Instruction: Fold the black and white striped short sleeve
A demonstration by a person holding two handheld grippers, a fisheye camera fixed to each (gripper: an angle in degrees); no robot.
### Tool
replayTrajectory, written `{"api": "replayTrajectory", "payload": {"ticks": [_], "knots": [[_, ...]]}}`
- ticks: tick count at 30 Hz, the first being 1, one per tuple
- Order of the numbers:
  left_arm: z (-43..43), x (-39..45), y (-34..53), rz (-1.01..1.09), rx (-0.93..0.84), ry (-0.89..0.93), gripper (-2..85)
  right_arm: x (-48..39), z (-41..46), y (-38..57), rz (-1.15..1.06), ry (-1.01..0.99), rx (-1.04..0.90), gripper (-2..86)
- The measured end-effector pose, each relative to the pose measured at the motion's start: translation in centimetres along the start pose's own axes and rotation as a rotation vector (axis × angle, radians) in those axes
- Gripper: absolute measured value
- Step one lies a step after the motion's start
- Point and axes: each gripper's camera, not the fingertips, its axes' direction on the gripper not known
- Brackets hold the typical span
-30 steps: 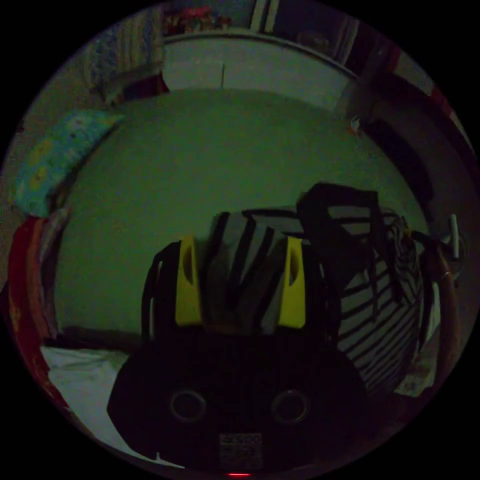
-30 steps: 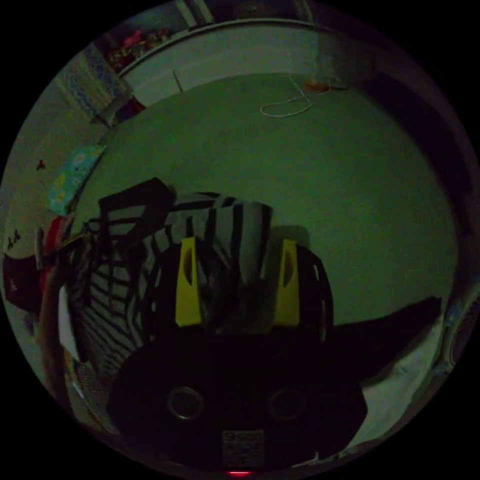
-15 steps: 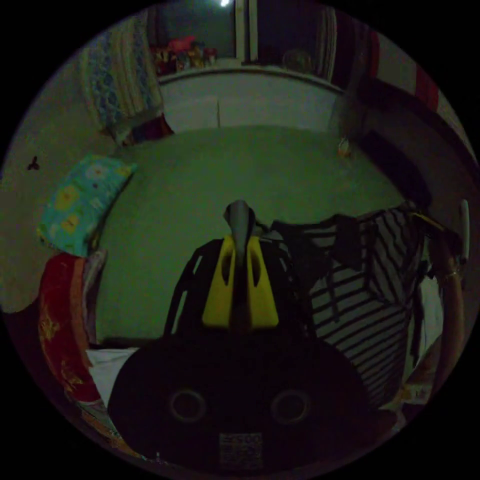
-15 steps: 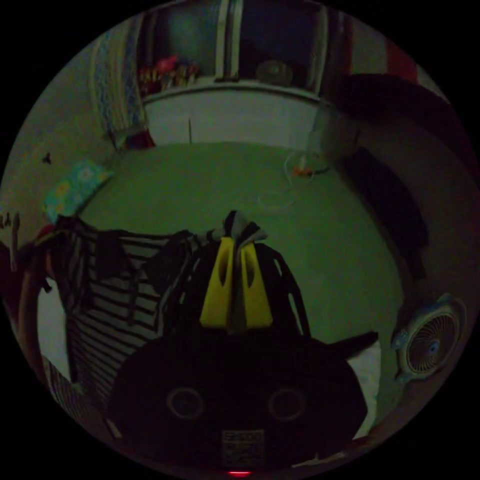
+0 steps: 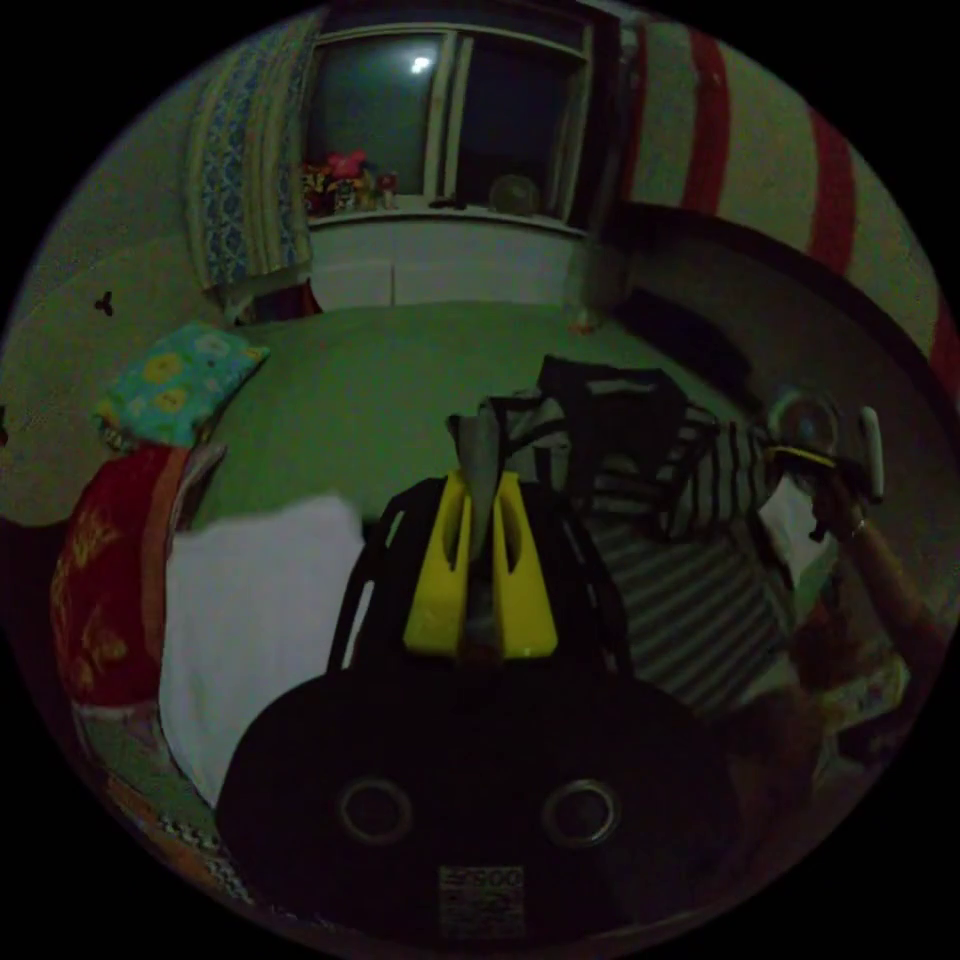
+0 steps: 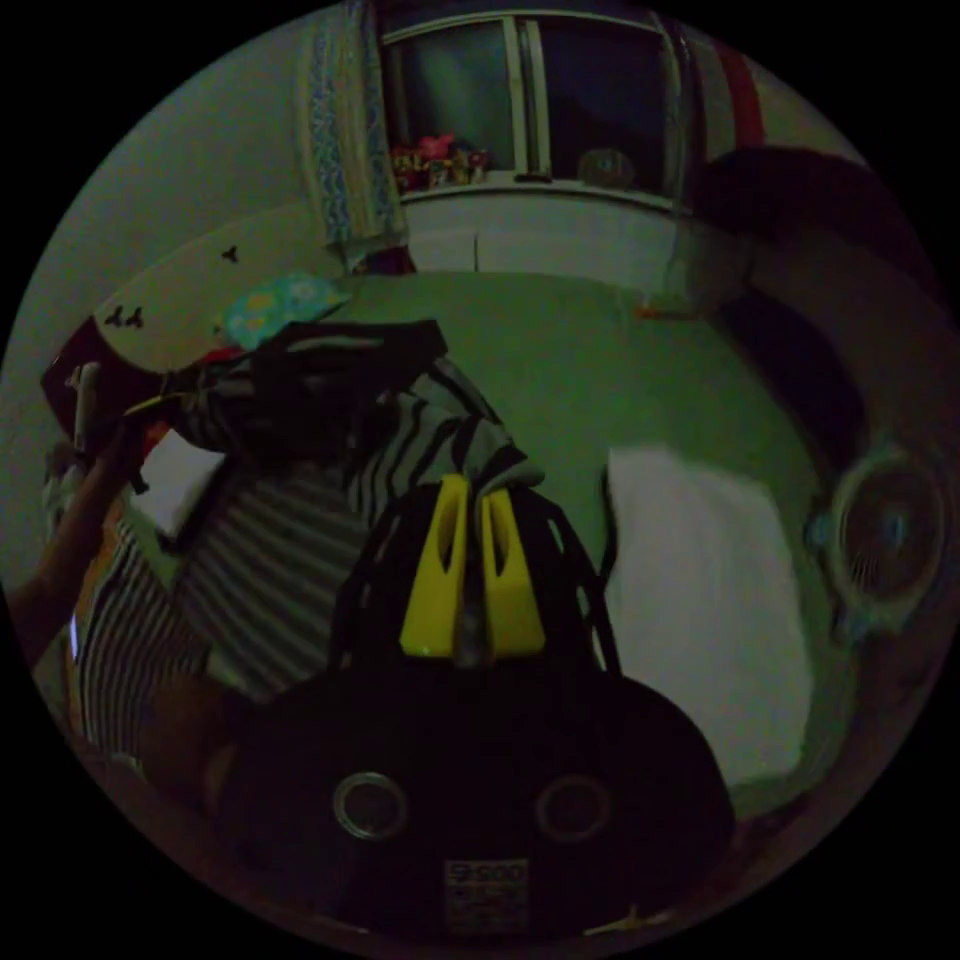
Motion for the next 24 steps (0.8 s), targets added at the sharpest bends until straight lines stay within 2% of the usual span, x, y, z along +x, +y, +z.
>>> {"api": "replayTrajectory", "payload": {"ticks": [1,3,5,8,12,18,24], "knots": [[-0.2,-0.1,1.9,-0.022,-0.024,0.009,5.0,0.2,1.1,3.4,0.025,-0.023,-0.109,0.5],[0.3,-1.2,8.9,-0.129,-0.206,0.054,7.0,0.9,2.1,7.4,0.1,-0.069,-0.229,3.2],[0.0,-1.9,13.3,-0.198,-0.285,0.111,9.8,1.0,0.6,10.2,0.116,-0.114,-0.166,5.8],[-3.1,-2.6,18.3,-0.275,-0.255,0.186,14.3,0.4,-2.5,12.5,0.063,-0.098,-0.121,9.1],[-8.0,-2.3,21.9,-0.249,-0.204,0.087,17.6,-0.8,-5.6,13.8,-0.024,-0.038,-0.122,12.6],[-10.0,1.1,23.6,-0.096,-0.139,0.159,18.7,-0.1,-7.7,16.2,0.037,-0.031,-0.089,13.7],[-9.2,3.3,25.8,-0.075,-0.137,0.285,18.4,1.7,-8.5,20.4,0.1,-0.009,-0.058,10.6]]}}
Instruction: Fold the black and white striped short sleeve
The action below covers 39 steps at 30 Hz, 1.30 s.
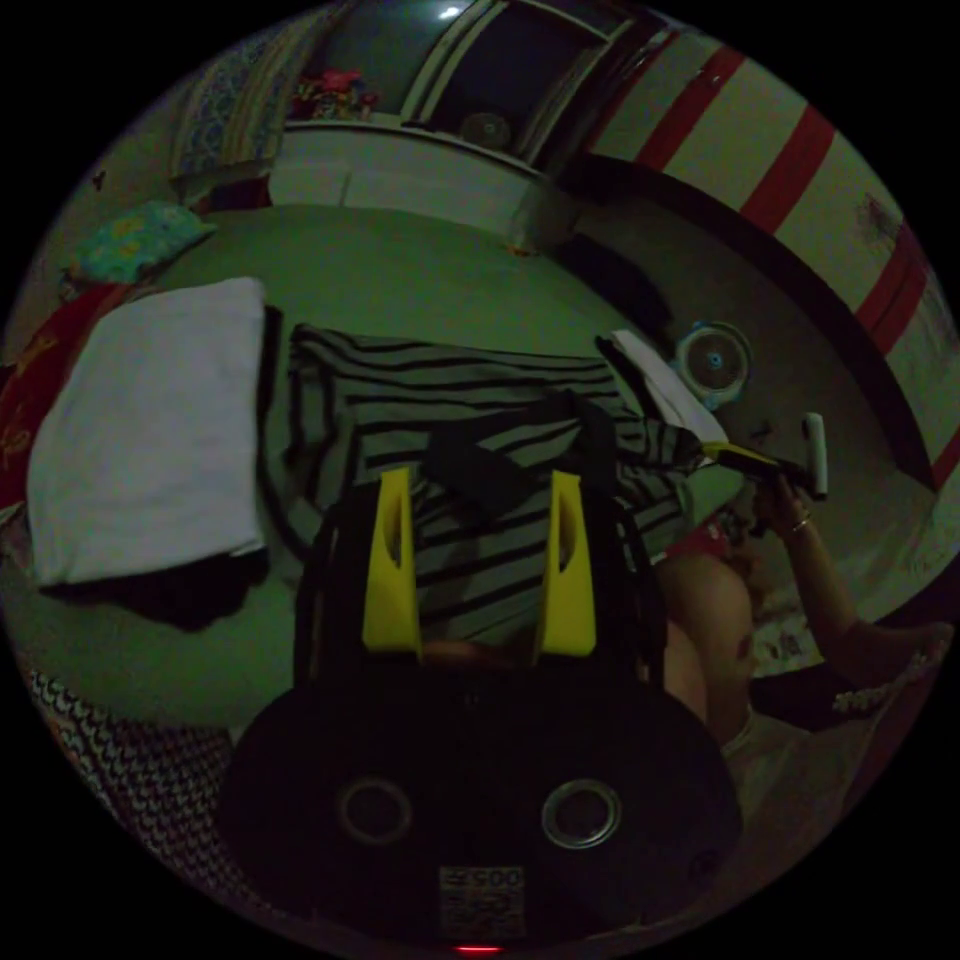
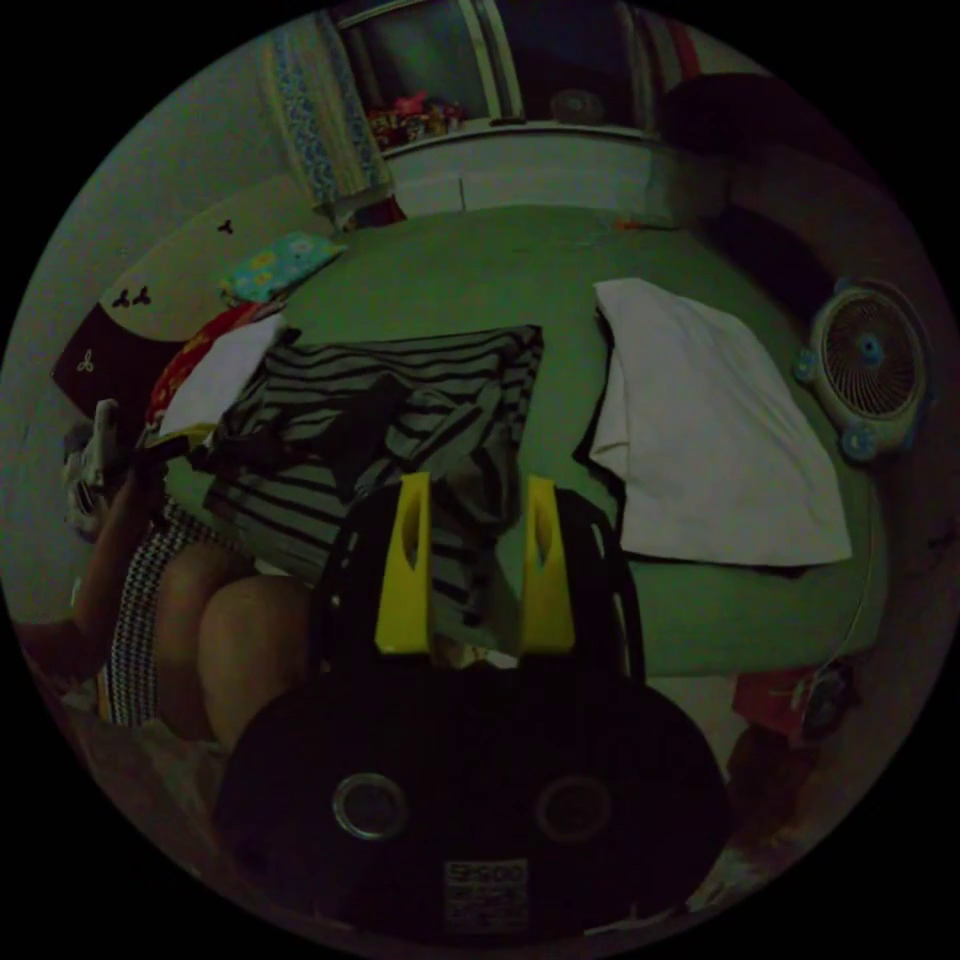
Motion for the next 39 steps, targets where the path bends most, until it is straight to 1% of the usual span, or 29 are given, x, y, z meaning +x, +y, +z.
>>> {"api": "replayTrajectory", "payload": {"ticks": [3,6,9,11,13,17,20,23,27,32,34,38,39], "knots": [[0.5,0.5,1.2,0.013,-0.009,0.018,18.2,1.1,0.0,0.6,0.068,-0.01,0.034,6.9],[0.6,1.0,2.4,0.018,-0.005,0.027,17.9,1.5,1.3,0.1,0.107,0.027,-0.007,4.7],[0.5,1.6,3.8,0.023,-0.006,0.038,17.7,1.3,3.0,0.0,0.103,0.014,-0.102,2.1],[0.3,1.9,4.9,0.025,-0.007,0.038,17.5,0.5,2.8,0.8,0.028,-0.049,-0.114,0.0],[0.0,2.1,6.1,0.026,-0.008,0.029,17.3,-1.0,2.1,3.1,-0.096,-0.102,-0.114,-0.6],[-0.6,2.1,8.9,0.018,-0.015,0.018,16.7,-1.5,2.8,7.3,-0.18,-0.024,-0.202,-0.8],[-0.8,1.9,10.5,0.005,-0.025,0.014,17.1,-0.2,2.4,9.0,-0.11,-0.027,-0.219,-0.2],[-0.9,2.0,11.6,0.016,-0.031,-0.009,18.3,0.3,0.0,8.7,-0.079,-0.068,-0.134,2.9],[-0.5,1.8,12.4,0.031,-0.043,-0.043,20.1,-1.8,-1.1,6.3,-0.17,-0.123,-0.041,8.1],[1.3,0.9,12.8,-0.004,-0.081,0.0,20.5,-5.2,4.0,3.0,-0.275,-0.114,-0.14,11.8],[2.2,0.8,13.1,-0.013,-0.108,-0.001,20.5,-6.4,7.3,2.1,-0.295,-0.067,-0.206,12.0],[4.1,1.0,14.4,-0.02,-0.193,0.009,18.9,-7.4,10.7,2.4,-0.3,0.003,-0.276,9.4],[4.5,1.2,14.9,-0.013,-0.216,-0.005,17.5,-7.8,10.7,2.9,-0.318,0.003,-0.257,6.3]]}}
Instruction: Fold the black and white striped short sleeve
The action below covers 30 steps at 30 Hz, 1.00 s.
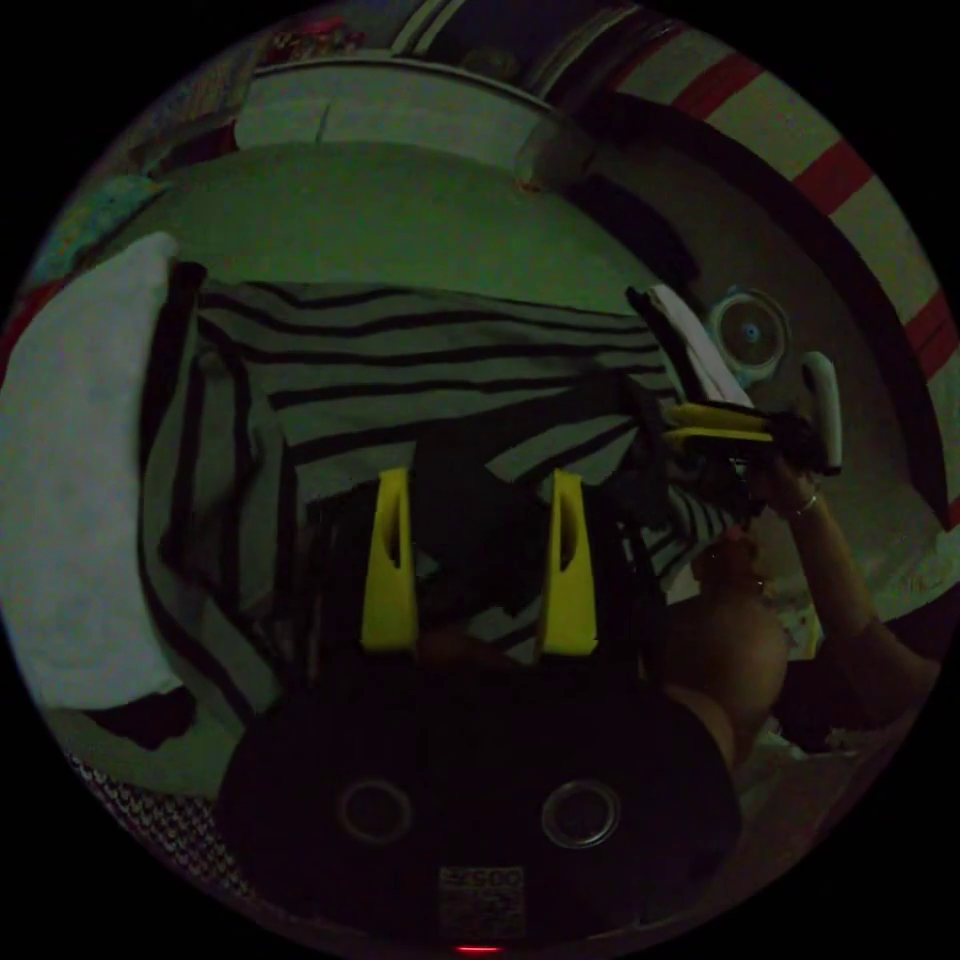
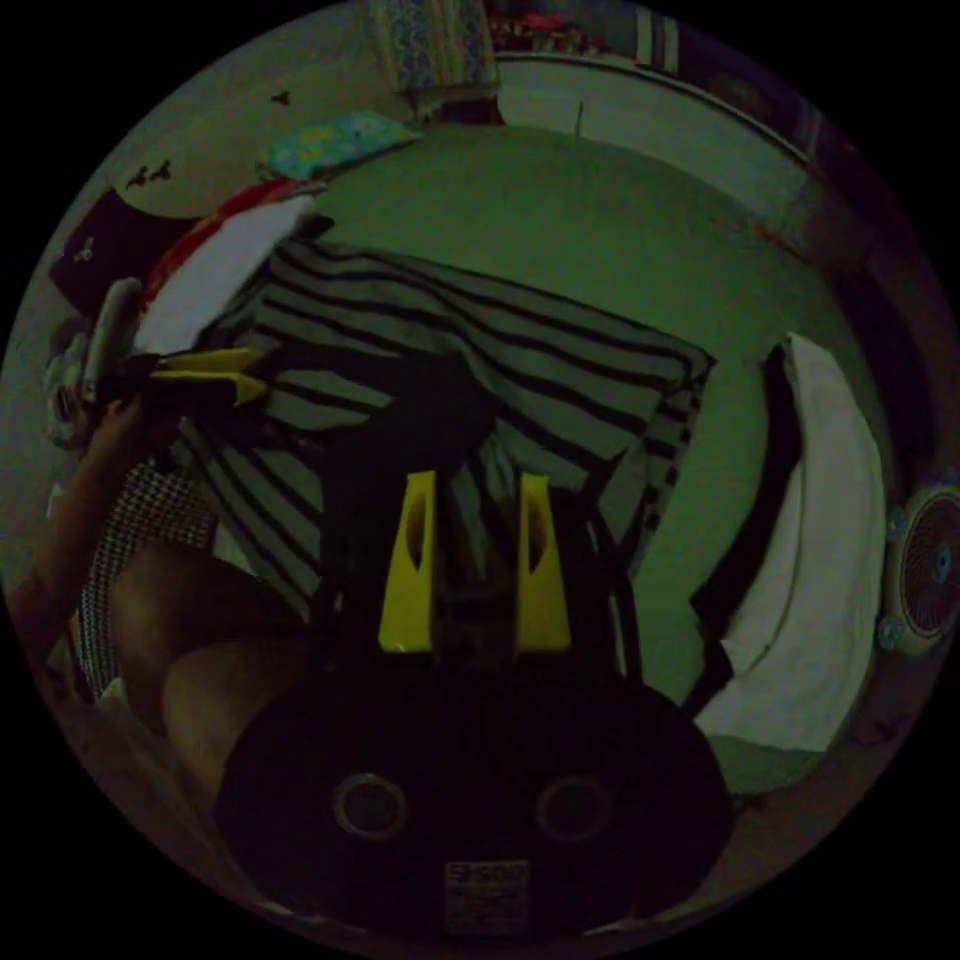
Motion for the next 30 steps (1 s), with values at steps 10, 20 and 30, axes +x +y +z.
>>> {"api": "replayTrajectory", "payload": {"ticks": [10,20,30], "knots": [[-5.0,2.9,5.5,0.082,0.161,-0.061,6.0,-3.5,-6.2,5.8,-0.119,-0.117,0.258,-1.6],[-3.8,2.9,16.0,-0.036,0.179,-0.016,9.9,-4.7,-0.8,11.8,-0.01,-0.135,0.085,5.2],[-6.3,4.7,18.5,0.018,0.233,-0.078,16.1,-6.2,-3.2,8.6,-0.071,-0.182,0.126,12.6]]}}
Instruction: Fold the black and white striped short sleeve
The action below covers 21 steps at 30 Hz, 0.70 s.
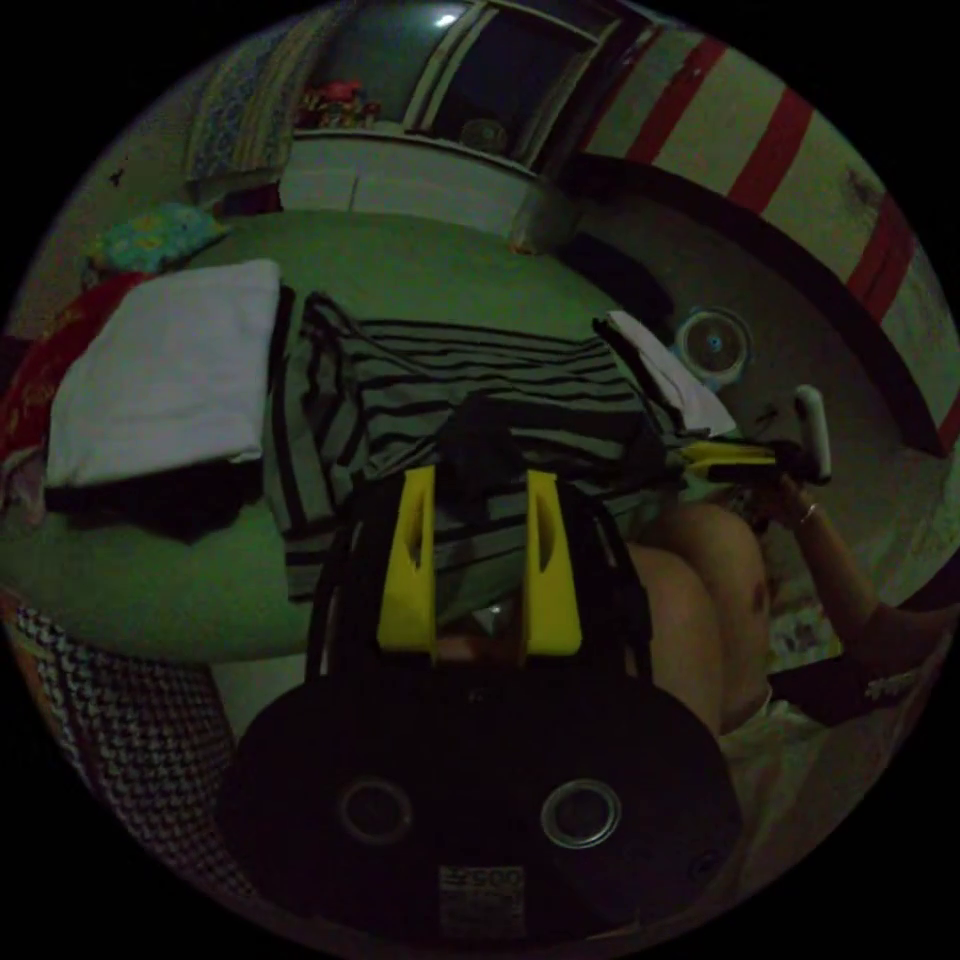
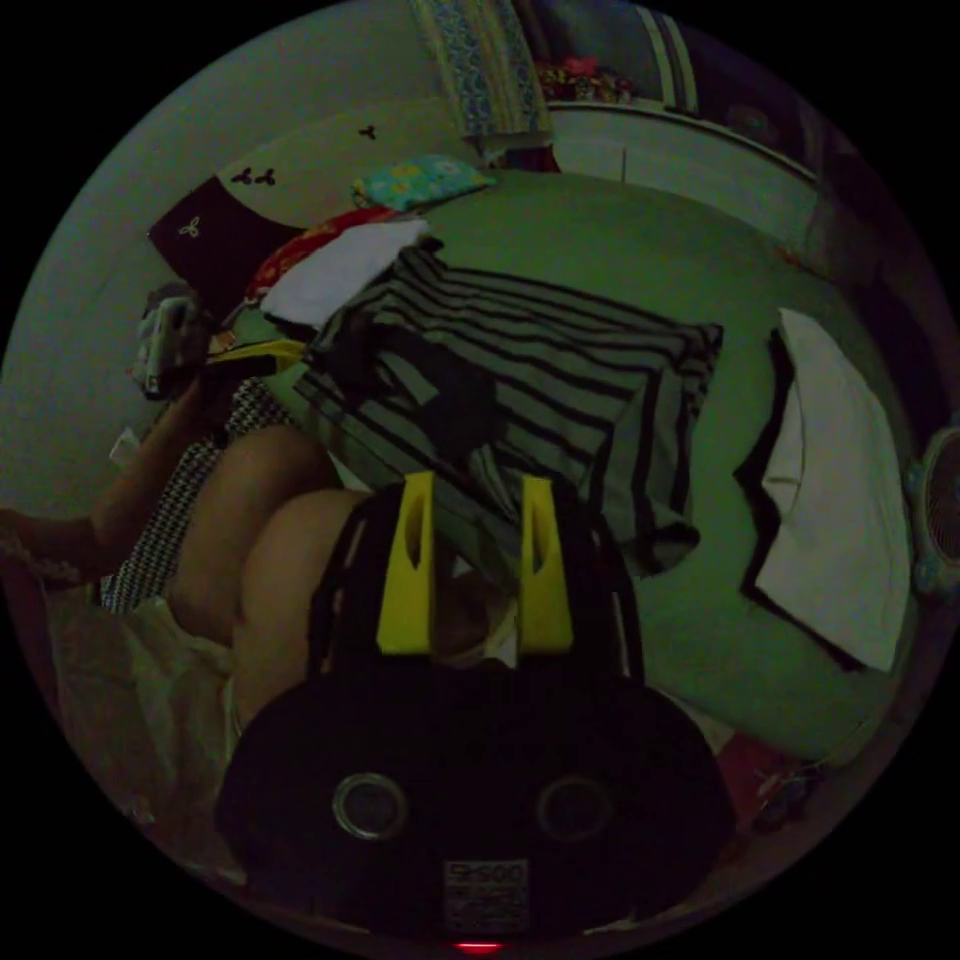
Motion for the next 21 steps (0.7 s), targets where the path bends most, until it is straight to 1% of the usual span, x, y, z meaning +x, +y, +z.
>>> {"api": "replayTrajectory", "payload": {"ticks": [3,7,9,11,13,15,17,19,21], "knots": [[1.1,0.3,-1.2,0.017,-0.048,-0.018,20.3,-0.4,0.7,-1.4,-0.02,0.019,-0.004,14.0],[2.6,0.5,-3.0,0.038,-0.089,-0.004,21.2,-0.3,0.9,-2.9,-0.016,-0.008,0.036,14.4],[3.7,0.7,-4.0,0.073,-0.151,0.016,21.4,-0.2,1.2,-3.6,-0.016,-0.03,0.043,14.2],[4.8,0.9,-4.4,0.114,-0.217,0.027,21.3,0.0,2.2,-4.4,-0.023,-0.041,0.01,14.1],[5.7,1.0,-4.5,0.144,-0.279,0.043,21.0,0.0,4.4,-5.6,-0.036,-0.029,-0.064,13.5],[6.4,1.0,-4.1,0.144,-0.322,0.067,19.0,0.0,6.2,-6.3,-0.047,-0.05,-0.12,12.4],[6.5,0.8,-3.5,0.123,-0.326,0.08,14.3,-0.3,7.3,-6.7,-0.069,-0.084,-0.133,8.0],[6.3,0.6,-2.8,0.112,-0.324,0.071,9.6,-0.9,7.1,-6.9,-0.093,-0.094,-0.077,0.9],[5.4,0.4,-1.9,0.108,-0.302,0.077,6.2,-1.3,6.4,-7.1,-0.115,-0.136,-0.035,-0.4]]}}
